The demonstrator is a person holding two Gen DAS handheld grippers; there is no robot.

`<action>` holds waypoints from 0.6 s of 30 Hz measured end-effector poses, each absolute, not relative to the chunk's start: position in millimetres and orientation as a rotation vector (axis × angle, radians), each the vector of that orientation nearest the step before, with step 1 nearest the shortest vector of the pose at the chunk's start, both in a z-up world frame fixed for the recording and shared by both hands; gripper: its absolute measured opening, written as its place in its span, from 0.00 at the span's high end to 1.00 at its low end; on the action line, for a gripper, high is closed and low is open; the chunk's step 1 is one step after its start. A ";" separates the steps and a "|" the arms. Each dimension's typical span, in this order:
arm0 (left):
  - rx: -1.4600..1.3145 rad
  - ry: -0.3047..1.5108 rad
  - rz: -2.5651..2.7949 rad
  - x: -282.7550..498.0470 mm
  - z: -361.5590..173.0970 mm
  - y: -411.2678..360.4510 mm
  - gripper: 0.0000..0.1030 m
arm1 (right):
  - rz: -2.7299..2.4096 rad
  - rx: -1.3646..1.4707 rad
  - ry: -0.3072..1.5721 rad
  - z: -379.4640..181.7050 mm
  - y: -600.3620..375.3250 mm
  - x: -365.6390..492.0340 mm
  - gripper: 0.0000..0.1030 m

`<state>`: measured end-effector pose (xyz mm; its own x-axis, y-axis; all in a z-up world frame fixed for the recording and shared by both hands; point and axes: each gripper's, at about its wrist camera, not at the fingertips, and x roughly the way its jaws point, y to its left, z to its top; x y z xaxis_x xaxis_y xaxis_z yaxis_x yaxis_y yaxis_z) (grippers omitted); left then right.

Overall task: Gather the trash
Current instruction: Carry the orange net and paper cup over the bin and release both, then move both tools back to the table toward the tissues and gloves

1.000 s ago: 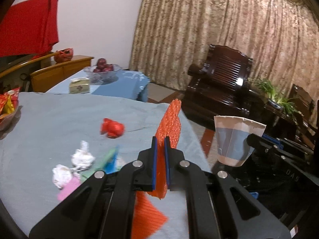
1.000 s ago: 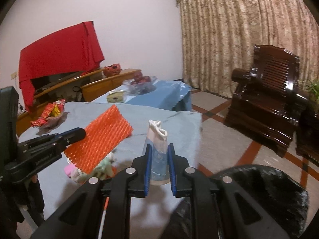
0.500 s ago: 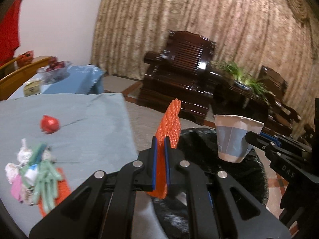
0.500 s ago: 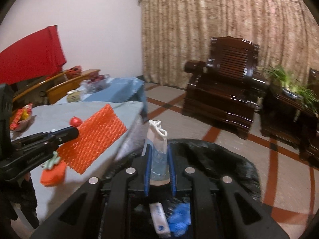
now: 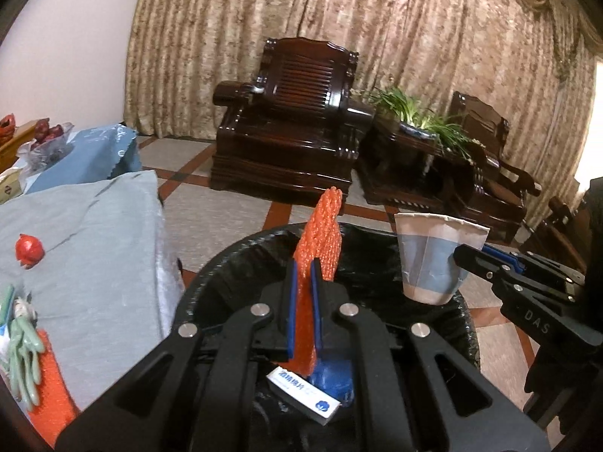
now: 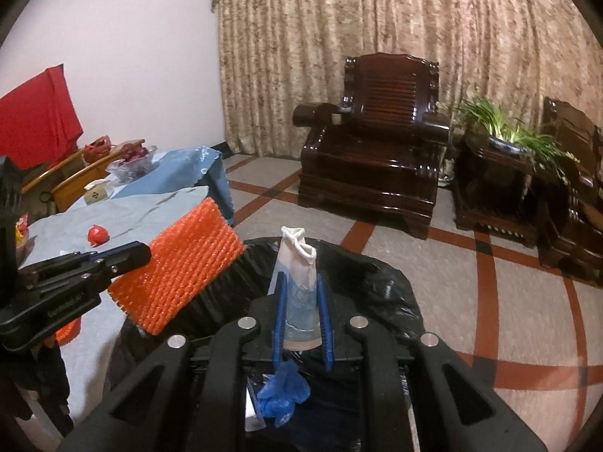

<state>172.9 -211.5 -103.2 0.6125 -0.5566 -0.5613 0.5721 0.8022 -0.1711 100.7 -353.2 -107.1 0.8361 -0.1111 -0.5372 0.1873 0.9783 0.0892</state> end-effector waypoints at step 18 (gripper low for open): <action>-0.036 0.591 -0.492 172.1 -89.7 -142.9 0.09 | -0.184 0.133 0.535 -107.2 -344.4 93.4 0.06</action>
<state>172.1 -142.9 -89.6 0.7189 -0.4548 -0.5257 0.4348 0.8843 -0.1704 93.4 -344.4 -107.2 0.8445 -0.1390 -0.5171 0.2082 0.9750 0.0779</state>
